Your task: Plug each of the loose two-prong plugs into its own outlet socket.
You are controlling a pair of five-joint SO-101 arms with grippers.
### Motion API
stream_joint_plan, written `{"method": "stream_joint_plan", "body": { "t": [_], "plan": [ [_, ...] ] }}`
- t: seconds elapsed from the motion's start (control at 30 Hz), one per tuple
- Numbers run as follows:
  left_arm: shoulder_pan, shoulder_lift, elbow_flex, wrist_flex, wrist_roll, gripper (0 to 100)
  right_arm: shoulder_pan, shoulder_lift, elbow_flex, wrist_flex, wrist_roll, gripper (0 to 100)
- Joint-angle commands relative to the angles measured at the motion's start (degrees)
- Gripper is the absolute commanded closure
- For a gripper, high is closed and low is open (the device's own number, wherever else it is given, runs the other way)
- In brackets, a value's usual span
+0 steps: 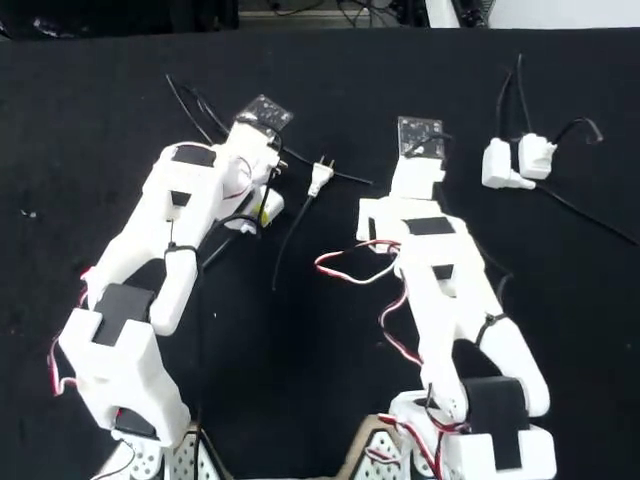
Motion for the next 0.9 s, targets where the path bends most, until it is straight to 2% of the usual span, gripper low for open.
{"method": "stream_joint_plan", "body": {
  "t": [0.0,0.23,0.47,0.53,0.63,0.67,0.7,0.87],
  "plan": [
    [1.1,0.18,-3.21,-2.55,-0.44,72,0.88,-3.21,-3.74,-0.88,-0.44,79.0],
    [2.77,8.18,-5.76,-3.6,-0.44,73,0.88,-3.21,-3.82,-0.79,-0.44,79.0],
    [2.86,8.53,-5.58,-3.43,-0.44,74,0.88,-3.21,-3.74,-0.79,-0.44,79.0],
    [2.77,8.53,-5.85,-3.34,-0.44,80,0.88,-3.21,-3.74,-0.79,-0.44,79.0],
    [2.77,8.53,-5.93,-3.25,-0.35,96,0.88,-3.21,-3.74,-0.79,-0.44,79.0],
    [2.86,8.53,-5.85,-3.34,-0.35,98,0.88,-3.21,-3.74,-0.79,-0.44,79.0],
    [2.95,8.53,-5.67,-3.34,-0.18,96,0.88,-3.21,-3.74,-0.79,-0.44,79.0],
    [2.68,8.26,-5.93,-1.05,0.79,97,0.88,-3.21,-3.74,-0.79,-0.44,79.0]
  ]
}}
